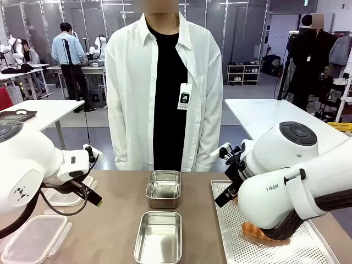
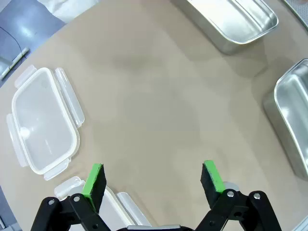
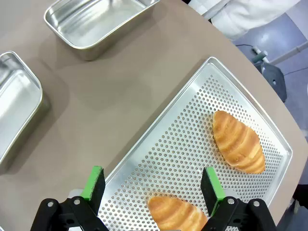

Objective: Place the bread into the airtight container.
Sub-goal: Pick up a Butter Roll and place it into an empty Airtight Container.

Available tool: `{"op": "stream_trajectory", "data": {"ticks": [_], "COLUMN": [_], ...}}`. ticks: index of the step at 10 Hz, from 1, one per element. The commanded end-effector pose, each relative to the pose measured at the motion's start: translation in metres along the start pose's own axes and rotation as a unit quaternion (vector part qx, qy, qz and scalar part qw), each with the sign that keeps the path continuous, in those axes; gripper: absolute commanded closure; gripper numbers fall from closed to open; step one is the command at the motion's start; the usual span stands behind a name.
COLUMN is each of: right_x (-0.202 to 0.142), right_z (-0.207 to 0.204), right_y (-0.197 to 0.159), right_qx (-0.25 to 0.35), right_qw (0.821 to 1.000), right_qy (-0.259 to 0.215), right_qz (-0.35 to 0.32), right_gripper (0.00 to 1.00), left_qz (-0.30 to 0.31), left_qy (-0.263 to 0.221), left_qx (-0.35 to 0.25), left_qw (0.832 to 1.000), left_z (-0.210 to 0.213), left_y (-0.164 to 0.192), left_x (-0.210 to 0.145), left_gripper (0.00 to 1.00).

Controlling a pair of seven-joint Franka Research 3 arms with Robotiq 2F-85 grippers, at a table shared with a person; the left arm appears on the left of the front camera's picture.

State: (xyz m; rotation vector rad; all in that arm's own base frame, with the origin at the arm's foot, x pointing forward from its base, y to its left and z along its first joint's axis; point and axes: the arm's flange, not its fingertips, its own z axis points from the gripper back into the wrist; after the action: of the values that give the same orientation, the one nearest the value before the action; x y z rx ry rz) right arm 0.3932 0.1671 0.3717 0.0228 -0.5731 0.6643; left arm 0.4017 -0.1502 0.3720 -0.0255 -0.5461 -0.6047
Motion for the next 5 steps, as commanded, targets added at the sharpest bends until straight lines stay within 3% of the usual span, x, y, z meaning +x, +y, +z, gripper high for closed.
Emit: {"op": "stream_trajectory", "data": {"ticks": [1, 5], "right_x": [0.0, 0.0], "right_z": [0.0, 0.0], "right_y": [0.0, 0.0], "right_qx": [0.0, 0.0], "right_qw": [1.0, 1.0], "right_qy": [0.0, 0.0], "right_qz": [0.0, 0.0], "right_gripper": [0.0, 0.0], "left_qz": [0.0, 0.0], "left_qy": [0.0, 0.0], "left_qx": [0.0, 0.0], "left_qw": [1.0, 1.0], "left_z": [0.0, 0.0], "left_y": [-0.0003, -0.0003], "left_x": [0.0001, 0.0001], "left_gripper": [0.0, 0.0]}}
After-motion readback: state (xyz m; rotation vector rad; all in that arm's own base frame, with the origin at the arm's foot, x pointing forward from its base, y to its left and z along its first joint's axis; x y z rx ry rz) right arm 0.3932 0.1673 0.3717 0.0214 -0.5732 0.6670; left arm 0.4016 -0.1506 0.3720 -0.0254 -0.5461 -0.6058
